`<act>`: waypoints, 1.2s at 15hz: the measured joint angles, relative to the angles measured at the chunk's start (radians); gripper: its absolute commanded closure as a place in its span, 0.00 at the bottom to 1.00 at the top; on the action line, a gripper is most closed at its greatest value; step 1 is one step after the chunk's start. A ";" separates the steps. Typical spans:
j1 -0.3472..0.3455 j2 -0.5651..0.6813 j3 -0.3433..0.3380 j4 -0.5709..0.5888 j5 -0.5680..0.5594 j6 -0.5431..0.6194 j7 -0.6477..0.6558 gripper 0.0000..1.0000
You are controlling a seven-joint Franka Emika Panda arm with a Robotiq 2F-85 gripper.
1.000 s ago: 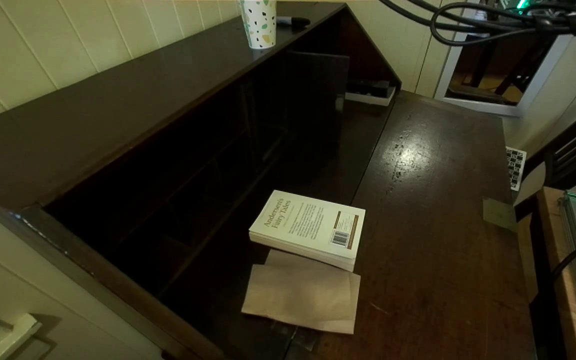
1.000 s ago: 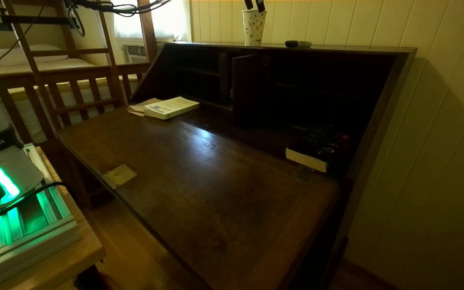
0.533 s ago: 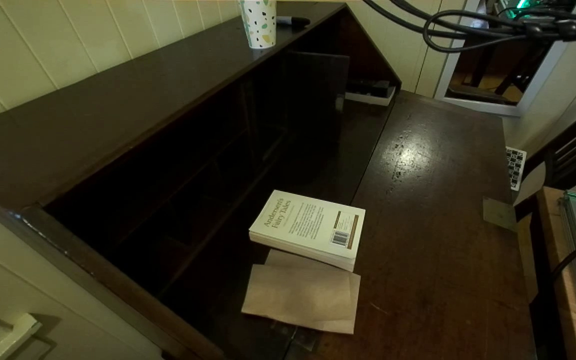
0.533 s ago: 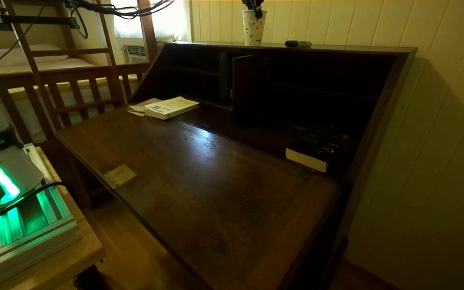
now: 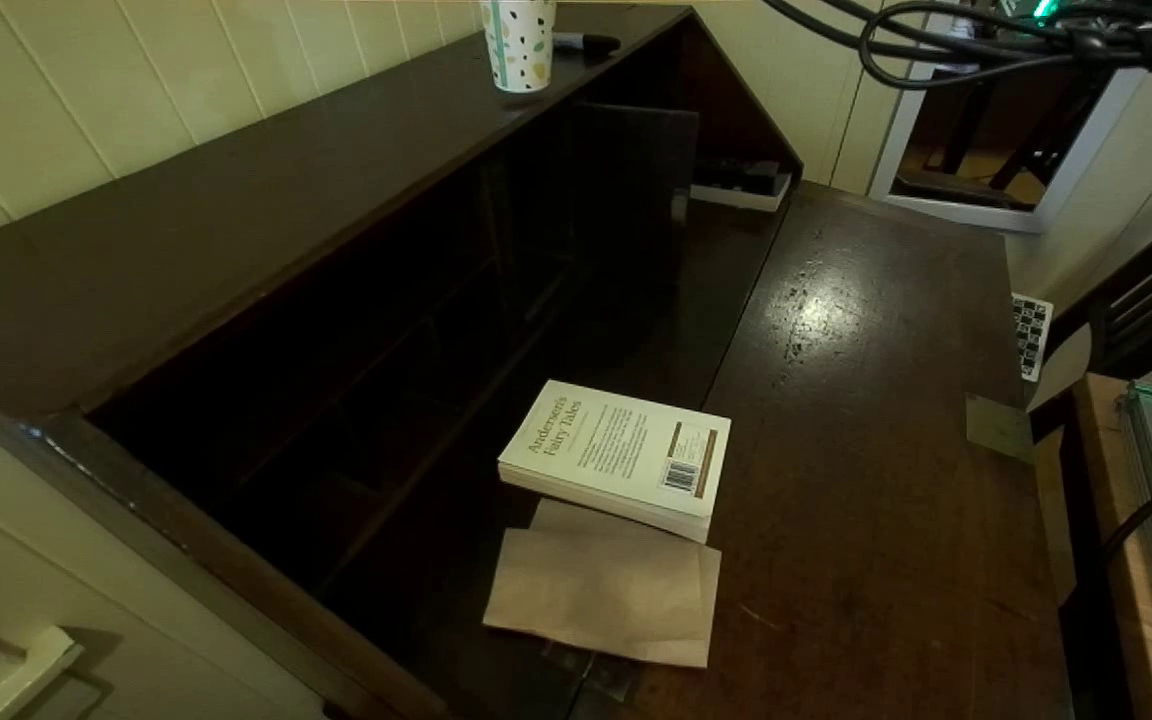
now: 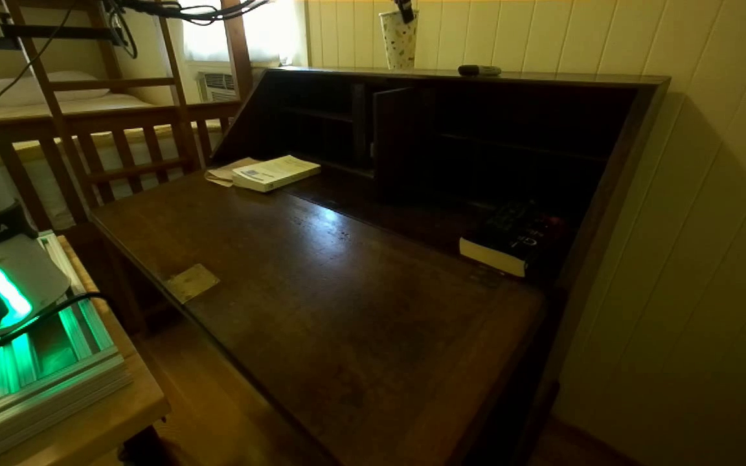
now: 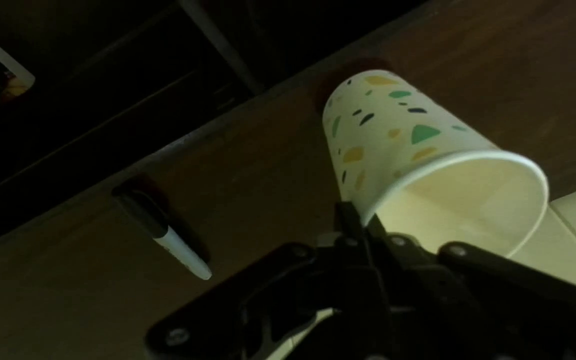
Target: Put the cup inside the small door on the desk, then close the door
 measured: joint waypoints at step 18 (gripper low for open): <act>0.048 -0.294 0.020 -0.410 0.078 -0.118 -0.210 0.99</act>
